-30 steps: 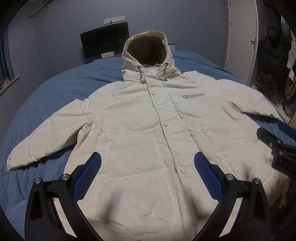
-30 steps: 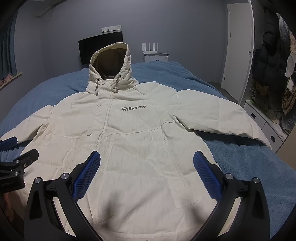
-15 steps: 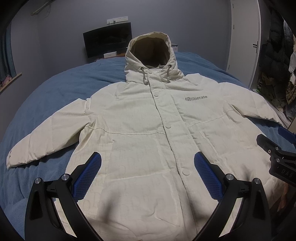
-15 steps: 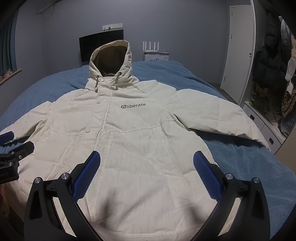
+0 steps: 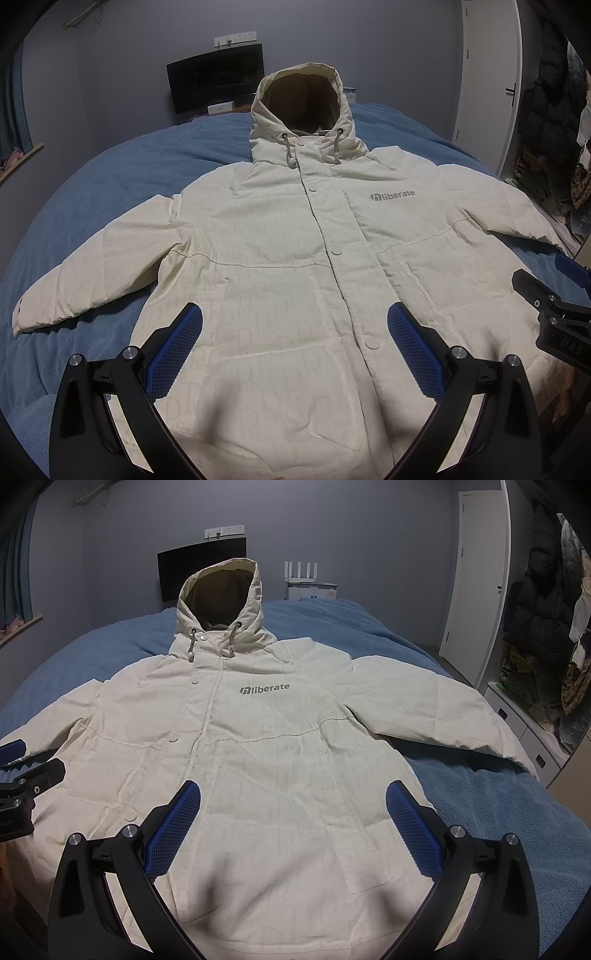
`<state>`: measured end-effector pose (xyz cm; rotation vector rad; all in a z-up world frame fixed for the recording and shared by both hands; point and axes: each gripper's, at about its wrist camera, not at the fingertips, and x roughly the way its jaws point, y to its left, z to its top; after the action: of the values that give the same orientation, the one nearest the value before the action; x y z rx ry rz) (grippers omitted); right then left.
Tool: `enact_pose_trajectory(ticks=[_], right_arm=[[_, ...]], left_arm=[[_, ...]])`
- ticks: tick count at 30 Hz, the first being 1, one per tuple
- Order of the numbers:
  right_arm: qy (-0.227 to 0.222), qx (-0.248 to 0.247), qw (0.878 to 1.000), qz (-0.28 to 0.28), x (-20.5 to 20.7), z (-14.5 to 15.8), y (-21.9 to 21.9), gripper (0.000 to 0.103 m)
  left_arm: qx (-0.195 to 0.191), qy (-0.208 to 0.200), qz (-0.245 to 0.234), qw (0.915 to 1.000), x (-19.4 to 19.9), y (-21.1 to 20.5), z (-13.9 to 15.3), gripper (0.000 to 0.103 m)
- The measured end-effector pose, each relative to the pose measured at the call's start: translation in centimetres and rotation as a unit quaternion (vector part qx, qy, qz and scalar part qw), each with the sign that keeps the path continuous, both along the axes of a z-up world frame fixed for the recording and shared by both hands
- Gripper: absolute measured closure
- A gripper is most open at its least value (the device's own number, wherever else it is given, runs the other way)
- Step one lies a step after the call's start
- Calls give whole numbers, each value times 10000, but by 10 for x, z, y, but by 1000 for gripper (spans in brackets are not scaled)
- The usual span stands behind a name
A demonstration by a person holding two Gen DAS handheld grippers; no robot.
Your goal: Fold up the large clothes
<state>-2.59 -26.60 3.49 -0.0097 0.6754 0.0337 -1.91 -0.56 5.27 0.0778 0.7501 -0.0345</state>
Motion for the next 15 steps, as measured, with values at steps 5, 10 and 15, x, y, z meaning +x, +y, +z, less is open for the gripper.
enact_pose_trajectory(ticks=[5,10,15], right_arm=[[27,-7,10000,-7,1,-2,-1,6],[37,-32,10000,-6,2,-3,-1,6],[43,-34,10000,-8,1,-3,-1,6]], left_arm=[[-1,12,3,10000,0,0,0,6],[-6,14,4,10000,0,0,0,6],[-11,16,7,10000,1,1,0,6]])
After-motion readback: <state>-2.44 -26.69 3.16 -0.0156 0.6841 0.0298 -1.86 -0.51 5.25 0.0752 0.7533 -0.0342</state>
